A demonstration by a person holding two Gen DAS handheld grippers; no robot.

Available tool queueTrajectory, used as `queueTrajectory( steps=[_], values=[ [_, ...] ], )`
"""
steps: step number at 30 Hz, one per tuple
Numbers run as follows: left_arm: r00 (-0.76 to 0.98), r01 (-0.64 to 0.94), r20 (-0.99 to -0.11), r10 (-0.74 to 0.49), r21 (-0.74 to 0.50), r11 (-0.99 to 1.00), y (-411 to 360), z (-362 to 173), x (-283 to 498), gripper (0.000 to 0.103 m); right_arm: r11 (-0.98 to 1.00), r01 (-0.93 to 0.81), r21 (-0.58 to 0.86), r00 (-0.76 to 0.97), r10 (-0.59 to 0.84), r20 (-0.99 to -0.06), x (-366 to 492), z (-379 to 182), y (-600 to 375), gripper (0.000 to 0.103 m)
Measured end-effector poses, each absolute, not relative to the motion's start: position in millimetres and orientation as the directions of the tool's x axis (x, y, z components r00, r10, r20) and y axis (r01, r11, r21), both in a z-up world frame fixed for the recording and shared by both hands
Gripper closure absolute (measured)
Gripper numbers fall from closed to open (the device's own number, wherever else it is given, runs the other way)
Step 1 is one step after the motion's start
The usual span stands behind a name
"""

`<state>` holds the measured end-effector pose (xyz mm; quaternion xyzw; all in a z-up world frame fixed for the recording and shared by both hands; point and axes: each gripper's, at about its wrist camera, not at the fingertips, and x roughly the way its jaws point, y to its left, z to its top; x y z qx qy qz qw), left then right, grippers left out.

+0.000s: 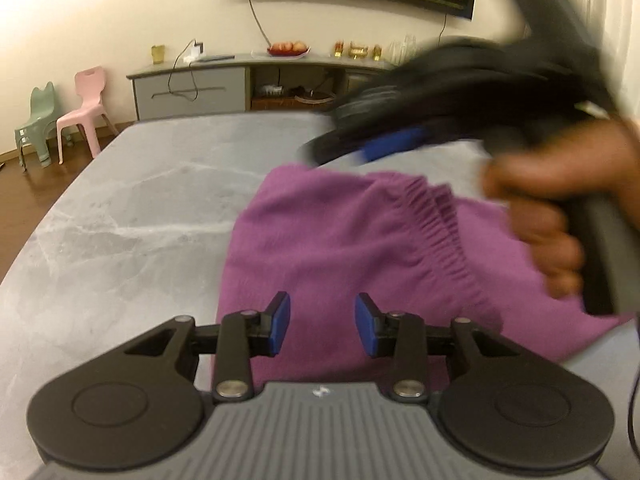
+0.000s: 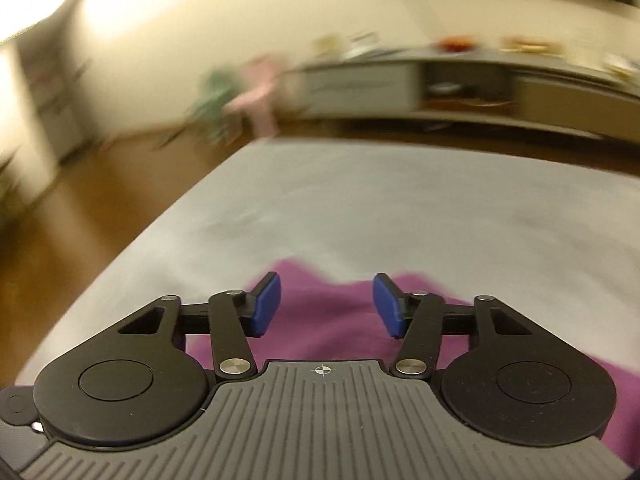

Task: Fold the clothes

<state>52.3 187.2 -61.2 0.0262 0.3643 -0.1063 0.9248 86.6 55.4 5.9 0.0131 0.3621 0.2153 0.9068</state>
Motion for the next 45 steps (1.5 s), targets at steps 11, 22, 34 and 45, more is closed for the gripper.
queueTrajectory(
  steps=[11, 22, 34, 45],
  values=[
    [0.701, 0.188, -0.696, -0.157, -0.032, 0.982, 188.7, -60.3, 47.1, 0.065, 0.909, -0.39, 0.149, 0.583, 0.369, -0.724, 104.6, -10.1, 42.6, 0.079],
    [0.733, 0.357, -0.627, -0.263, 0.025, 0.934, 109.0, -47.1, 41.7, 0.053, 0.906, -0.317, 0.281, 0.638, 0.423, -0.643, 65.8, 2.4, -52.8, 0.063],
    [0.767, 0.149, -0.636, 0.081, 0.3, 0.942, 74.7, -90.8, 88.3, 0.052, 0.922, -0.331, 0.203, 0.581, 0.368, -0.726, 9.8, -51.2, -116.6, 0.083],
    [0.783, 0.242, -0.621, -0.044, 0.239, 0.94, 68.8, -75.0, 60.5, 0.047, 0.882, -0.311, 0.354, 0.583, 0.471, -0.662, 20.4, -30.0, -125.8, 0.069]
  ],
)
